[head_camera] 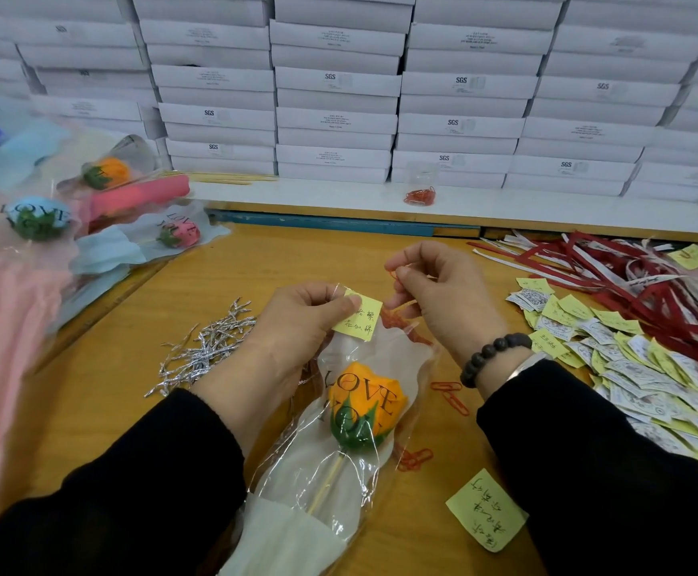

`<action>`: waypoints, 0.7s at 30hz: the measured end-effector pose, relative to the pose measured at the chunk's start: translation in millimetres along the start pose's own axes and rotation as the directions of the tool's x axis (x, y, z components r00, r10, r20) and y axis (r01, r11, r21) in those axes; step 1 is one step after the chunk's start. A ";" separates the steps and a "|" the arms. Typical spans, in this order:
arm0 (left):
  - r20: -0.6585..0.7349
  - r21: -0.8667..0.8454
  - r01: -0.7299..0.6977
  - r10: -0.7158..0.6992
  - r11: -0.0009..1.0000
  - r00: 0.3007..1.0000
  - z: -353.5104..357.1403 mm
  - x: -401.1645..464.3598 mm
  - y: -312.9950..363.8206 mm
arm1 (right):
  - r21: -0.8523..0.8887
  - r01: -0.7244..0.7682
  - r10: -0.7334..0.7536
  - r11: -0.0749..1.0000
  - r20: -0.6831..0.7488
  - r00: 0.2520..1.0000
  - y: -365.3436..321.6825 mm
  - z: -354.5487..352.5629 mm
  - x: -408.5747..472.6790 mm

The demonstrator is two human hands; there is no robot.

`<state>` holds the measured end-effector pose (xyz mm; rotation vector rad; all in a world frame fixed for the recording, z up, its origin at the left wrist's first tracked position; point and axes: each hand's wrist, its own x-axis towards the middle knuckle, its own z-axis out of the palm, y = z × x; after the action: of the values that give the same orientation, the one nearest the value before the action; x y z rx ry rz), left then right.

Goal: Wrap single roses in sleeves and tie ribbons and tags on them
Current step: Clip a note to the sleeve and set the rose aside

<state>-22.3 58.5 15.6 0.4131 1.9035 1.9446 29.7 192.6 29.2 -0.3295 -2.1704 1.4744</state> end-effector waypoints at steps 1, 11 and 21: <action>0.004 -0.003 0.000 0.000 1.000 1.000 0.1 -0.2 0.0 | -0.021 0.014 -0.014 1.000 -0.002 1.000 0.0 0.3 0.0; 0.029 -0.023 0.006 -0.005 1.000 1.000 1.1 -1.5 0.5 | -0.127 0.121 -0.110 0.985 0.089 0.990 -0.8 3.4 0.7; 0.020 0.031 -0.003 0.003 1.000 1.000 1.1 -1.6 -0.3 | 0.045 0.089 -0.091 0.995 0.035 0.995 0.9 2.6 1.7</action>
<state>-20.3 58.8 15.4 0.4433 1.9233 1.9079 26.9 191.6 28.1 -0.1881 -2.1498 1.4860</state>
